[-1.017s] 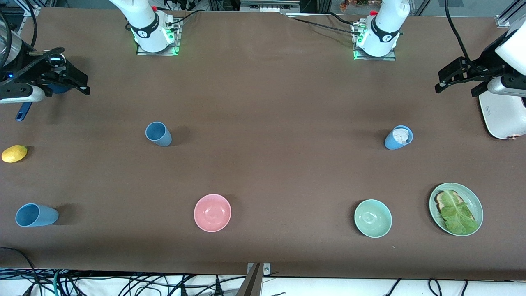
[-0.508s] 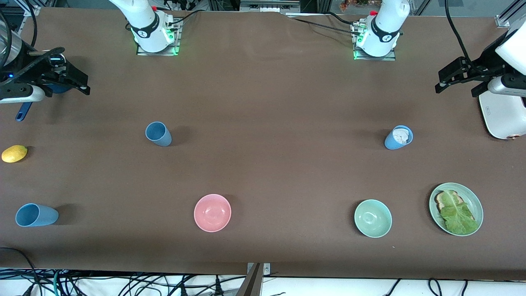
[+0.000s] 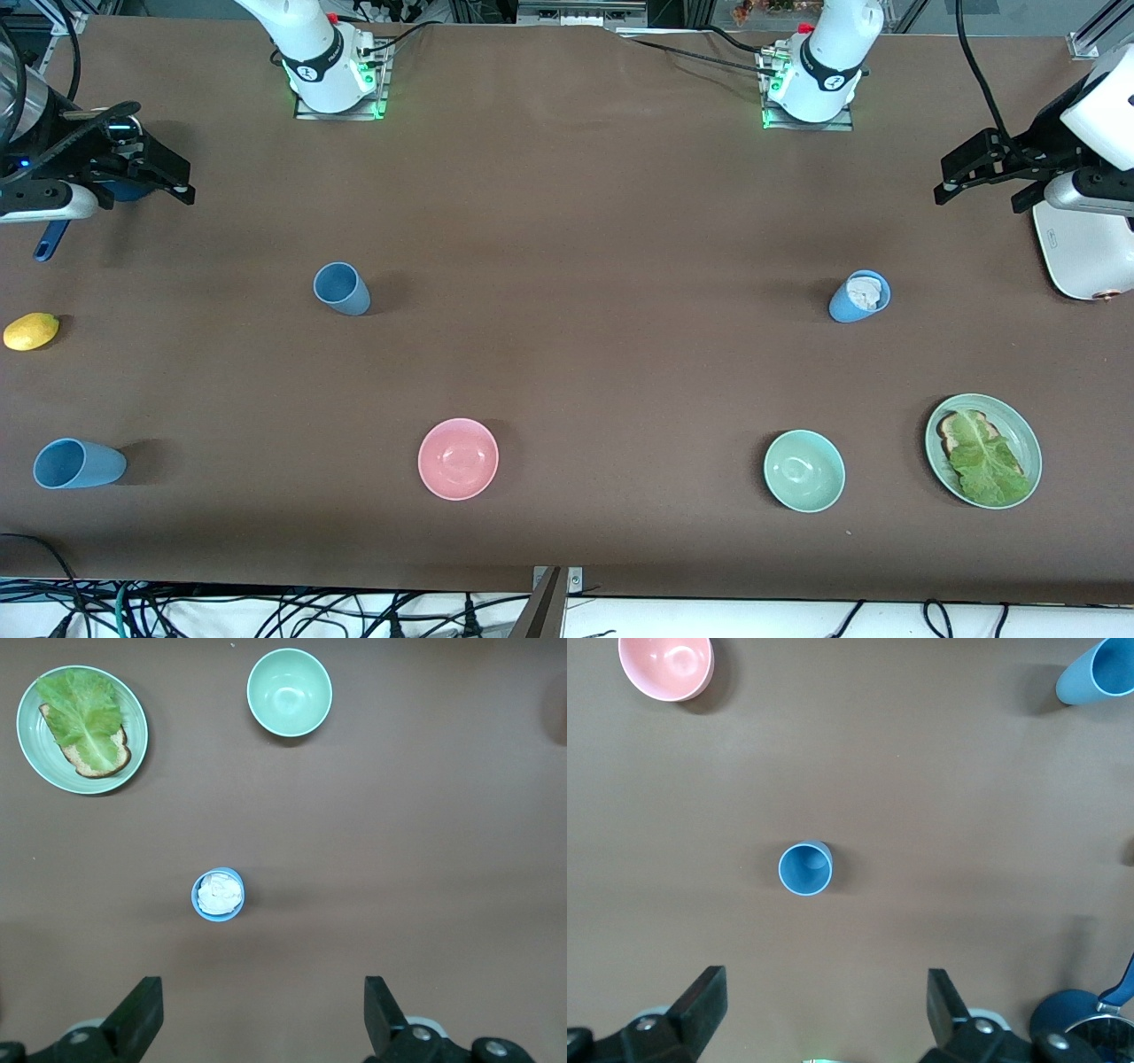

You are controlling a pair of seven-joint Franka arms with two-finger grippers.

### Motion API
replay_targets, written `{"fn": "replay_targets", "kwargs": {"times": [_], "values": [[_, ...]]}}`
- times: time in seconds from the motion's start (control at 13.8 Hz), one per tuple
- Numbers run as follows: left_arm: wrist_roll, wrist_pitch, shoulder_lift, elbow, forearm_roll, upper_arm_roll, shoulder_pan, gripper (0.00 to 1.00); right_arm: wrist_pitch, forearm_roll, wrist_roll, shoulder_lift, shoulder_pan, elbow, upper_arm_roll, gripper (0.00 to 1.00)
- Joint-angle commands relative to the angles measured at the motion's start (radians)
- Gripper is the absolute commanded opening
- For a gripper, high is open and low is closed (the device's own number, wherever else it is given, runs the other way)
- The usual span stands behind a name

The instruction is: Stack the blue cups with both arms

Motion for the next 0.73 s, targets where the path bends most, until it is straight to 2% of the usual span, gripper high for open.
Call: {"fn": "replay_targets", "kwargs": {"times": [0.0, 0.65], "values": [[-0.005, -0.005, 0.011, 0.027, -0.011, 0.0, -0.001, 1.0, -0.023, 0.002, -0.004, 0.002, -0.004, 0.021, 0.005, 1.0], [0.0, 0.003, 0.012, 0.045, -0.007, 0.006, 0.013, 1.0, -0.025, 0.002, -0.004, 0.004, -0.004, 0.019, 0.005, 1.0]]}}
